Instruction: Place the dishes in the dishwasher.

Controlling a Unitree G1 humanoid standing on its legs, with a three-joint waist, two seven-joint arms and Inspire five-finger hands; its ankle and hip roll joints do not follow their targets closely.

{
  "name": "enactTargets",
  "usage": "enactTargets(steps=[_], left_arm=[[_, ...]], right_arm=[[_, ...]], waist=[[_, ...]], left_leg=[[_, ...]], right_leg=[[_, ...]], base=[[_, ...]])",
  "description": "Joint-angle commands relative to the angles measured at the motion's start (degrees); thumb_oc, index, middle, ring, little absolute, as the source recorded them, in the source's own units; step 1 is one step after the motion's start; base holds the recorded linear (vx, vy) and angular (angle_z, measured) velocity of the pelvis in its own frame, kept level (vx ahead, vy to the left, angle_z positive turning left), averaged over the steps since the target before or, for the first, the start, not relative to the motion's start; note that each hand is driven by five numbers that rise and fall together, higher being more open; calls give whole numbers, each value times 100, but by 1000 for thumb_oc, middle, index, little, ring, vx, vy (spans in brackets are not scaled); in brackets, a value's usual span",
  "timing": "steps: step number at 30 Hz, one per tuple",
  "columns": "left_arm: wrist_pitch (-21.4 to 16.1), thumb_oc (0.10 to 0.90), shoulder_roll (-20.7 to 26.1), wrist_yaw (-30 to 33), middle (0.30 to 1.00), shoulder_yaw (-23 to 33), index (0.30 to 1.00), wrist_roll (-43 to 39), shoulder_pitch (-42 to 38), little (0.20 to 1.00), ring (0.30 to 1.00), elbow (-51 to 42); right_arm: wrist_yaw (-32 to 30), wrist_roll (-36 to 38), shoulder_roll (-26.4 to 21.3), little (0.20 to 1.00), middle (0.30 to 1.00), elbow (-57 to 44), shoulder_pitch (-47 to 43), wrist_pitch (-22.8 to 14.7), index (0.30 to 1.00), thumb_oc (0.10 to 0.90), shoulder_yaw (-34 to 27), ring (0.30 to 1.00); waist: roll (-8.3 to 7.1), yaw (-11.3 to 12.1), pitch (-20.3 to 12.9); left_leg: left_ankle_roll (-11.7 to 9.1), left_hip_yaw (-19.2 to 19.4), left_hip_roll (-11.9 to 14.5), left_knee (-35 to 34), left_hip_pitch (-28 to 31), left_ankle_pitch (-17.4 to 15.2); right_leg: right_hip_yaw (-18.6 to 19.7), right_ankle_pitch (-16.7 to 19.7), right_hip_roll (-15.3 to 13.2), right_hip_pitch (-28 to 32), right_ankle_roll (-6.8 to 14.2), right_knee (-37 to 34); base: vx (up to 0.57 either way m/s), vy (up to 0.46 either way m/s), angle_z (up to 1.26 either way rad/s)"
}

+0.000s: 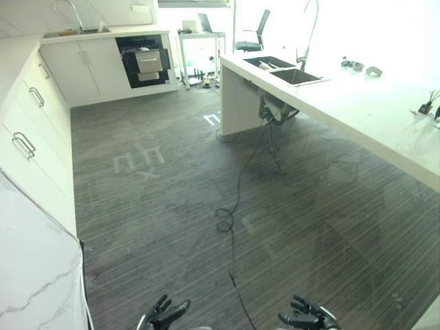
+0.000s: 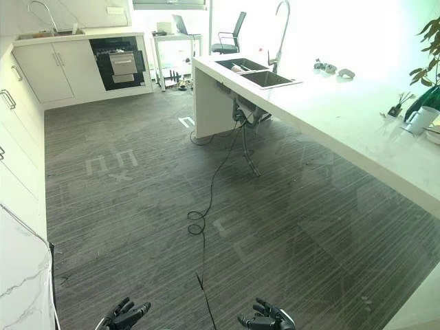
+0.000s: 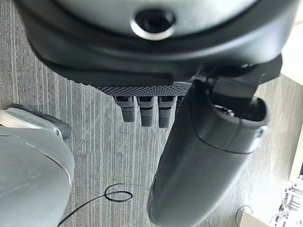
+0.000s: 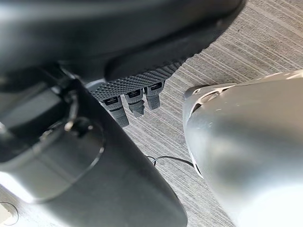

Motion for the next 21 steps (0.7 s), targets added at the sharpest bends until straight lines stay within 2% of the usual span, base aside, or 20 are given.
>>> enactTargets(steps=[1,8,11,12,13,14,15,16,17,19,21], left_arm=[[-322,800,139,-194,900,29,900,-157,-231,900,900,-407],[-298,800,105,43,900,145,900,-309,-265,900,900,-600],[-365,800,90,52,900,137,900,-310,-339,900,900,-755],[-415,800,99,15,900,124,900,-339,-363,900,900,-793],[-465,800,112,-28,900,130,900,-343,-363,900,900,-866],[-469,800,115,-39,900,130,900,-285,-326,900,900,-918],[-465,800,107,-49,900,136,900,-259,-300,900,900,-923],[-455,800,88,-80,900,145,900,-172,-270,900,900,-928],[-506,800,58,-75,900,133,900,174,-210,900,900,-946],[-548,800,43,9,900,36,900,345,-102,900,900,-998],[-512,800,24,29,900,51,900,238,31,900,900,-1046]], right_arm=[[174,42,-187,900,900,-370,-267,-456,900,800,24,900],[65,37,-231,900,900,-733,-290,-513,900,800,114,900],[-7,11,-352,900,900,-1145,-321,-438,900,800,170,900],[-44,4,-425,900,900,-1283,-313,-456,900,800,198,900],[-47,53,-510,900,900,-1389,-309,-505,900,800,218,900],[-64,77,-540,900,900,-1464,-284,-515,900,800,186,900],[-59,59,-537,900,900,-1474,-273,-517,900,800,165,900],[-42,23,-536,900,900,-1486,-261,-534,900,800,135,900],[-8,-41,-537,900,900,-1566,-209,-541,900,800,104,900],[10,-153,-557,900,900,-1778,-74,-521,900,800,69,900],[45,-181,-616,900,900,-1991,60,-492,900,800,29,900]], waist=[[154,-80,148],[141,-102,244],[-145,-19,492],[-200,10,654],[-199,37,745],[-149,46,820],[-104,35,832],[-64,38,846],[73,52,868],[334,96,864],[466,161,847]], left_leg=[[-402,241,154,26,242,-889],[-442,219,162,26,375,-806],[-502,519,-49,26,481,-321],[-578,552,13,886,42,-175],[-628,539,106,1383,-501,91],[-667,748,342,1119,-674,295],[-742,758,420,963,-665,217],[-766,864,499,631,-660,327],[-784,1059,692,26,-710,676],[-982,877,1043,26,-1193,921],[-1115,701,1286,26,-1484,1163]], right_leg=[[-45,-334,109,330,458,-388],[76,-411,230,339,313,-388],[218,-395,7,372,159,-388],[218,-388,-28,413,72,-388],[221,-368,1,392,2,-388],[240,-441,87,476,9,-388],[253,-554,146,579,41,-388],[248,-594,177,629,59,-388],[175,-620,283,708,80,-388],[122,-775,539,893,96,-388],[155,-905,674,1033,67,-388]], base=[[15,-63,0],[31,-98,-1],[14,-132,-12],[-9,-156,-13],[51,-121,4],[178,-58,55],[224,13,49],[258,95,27],[250,132,-18],[325,143,-15],[290,117,-22]])
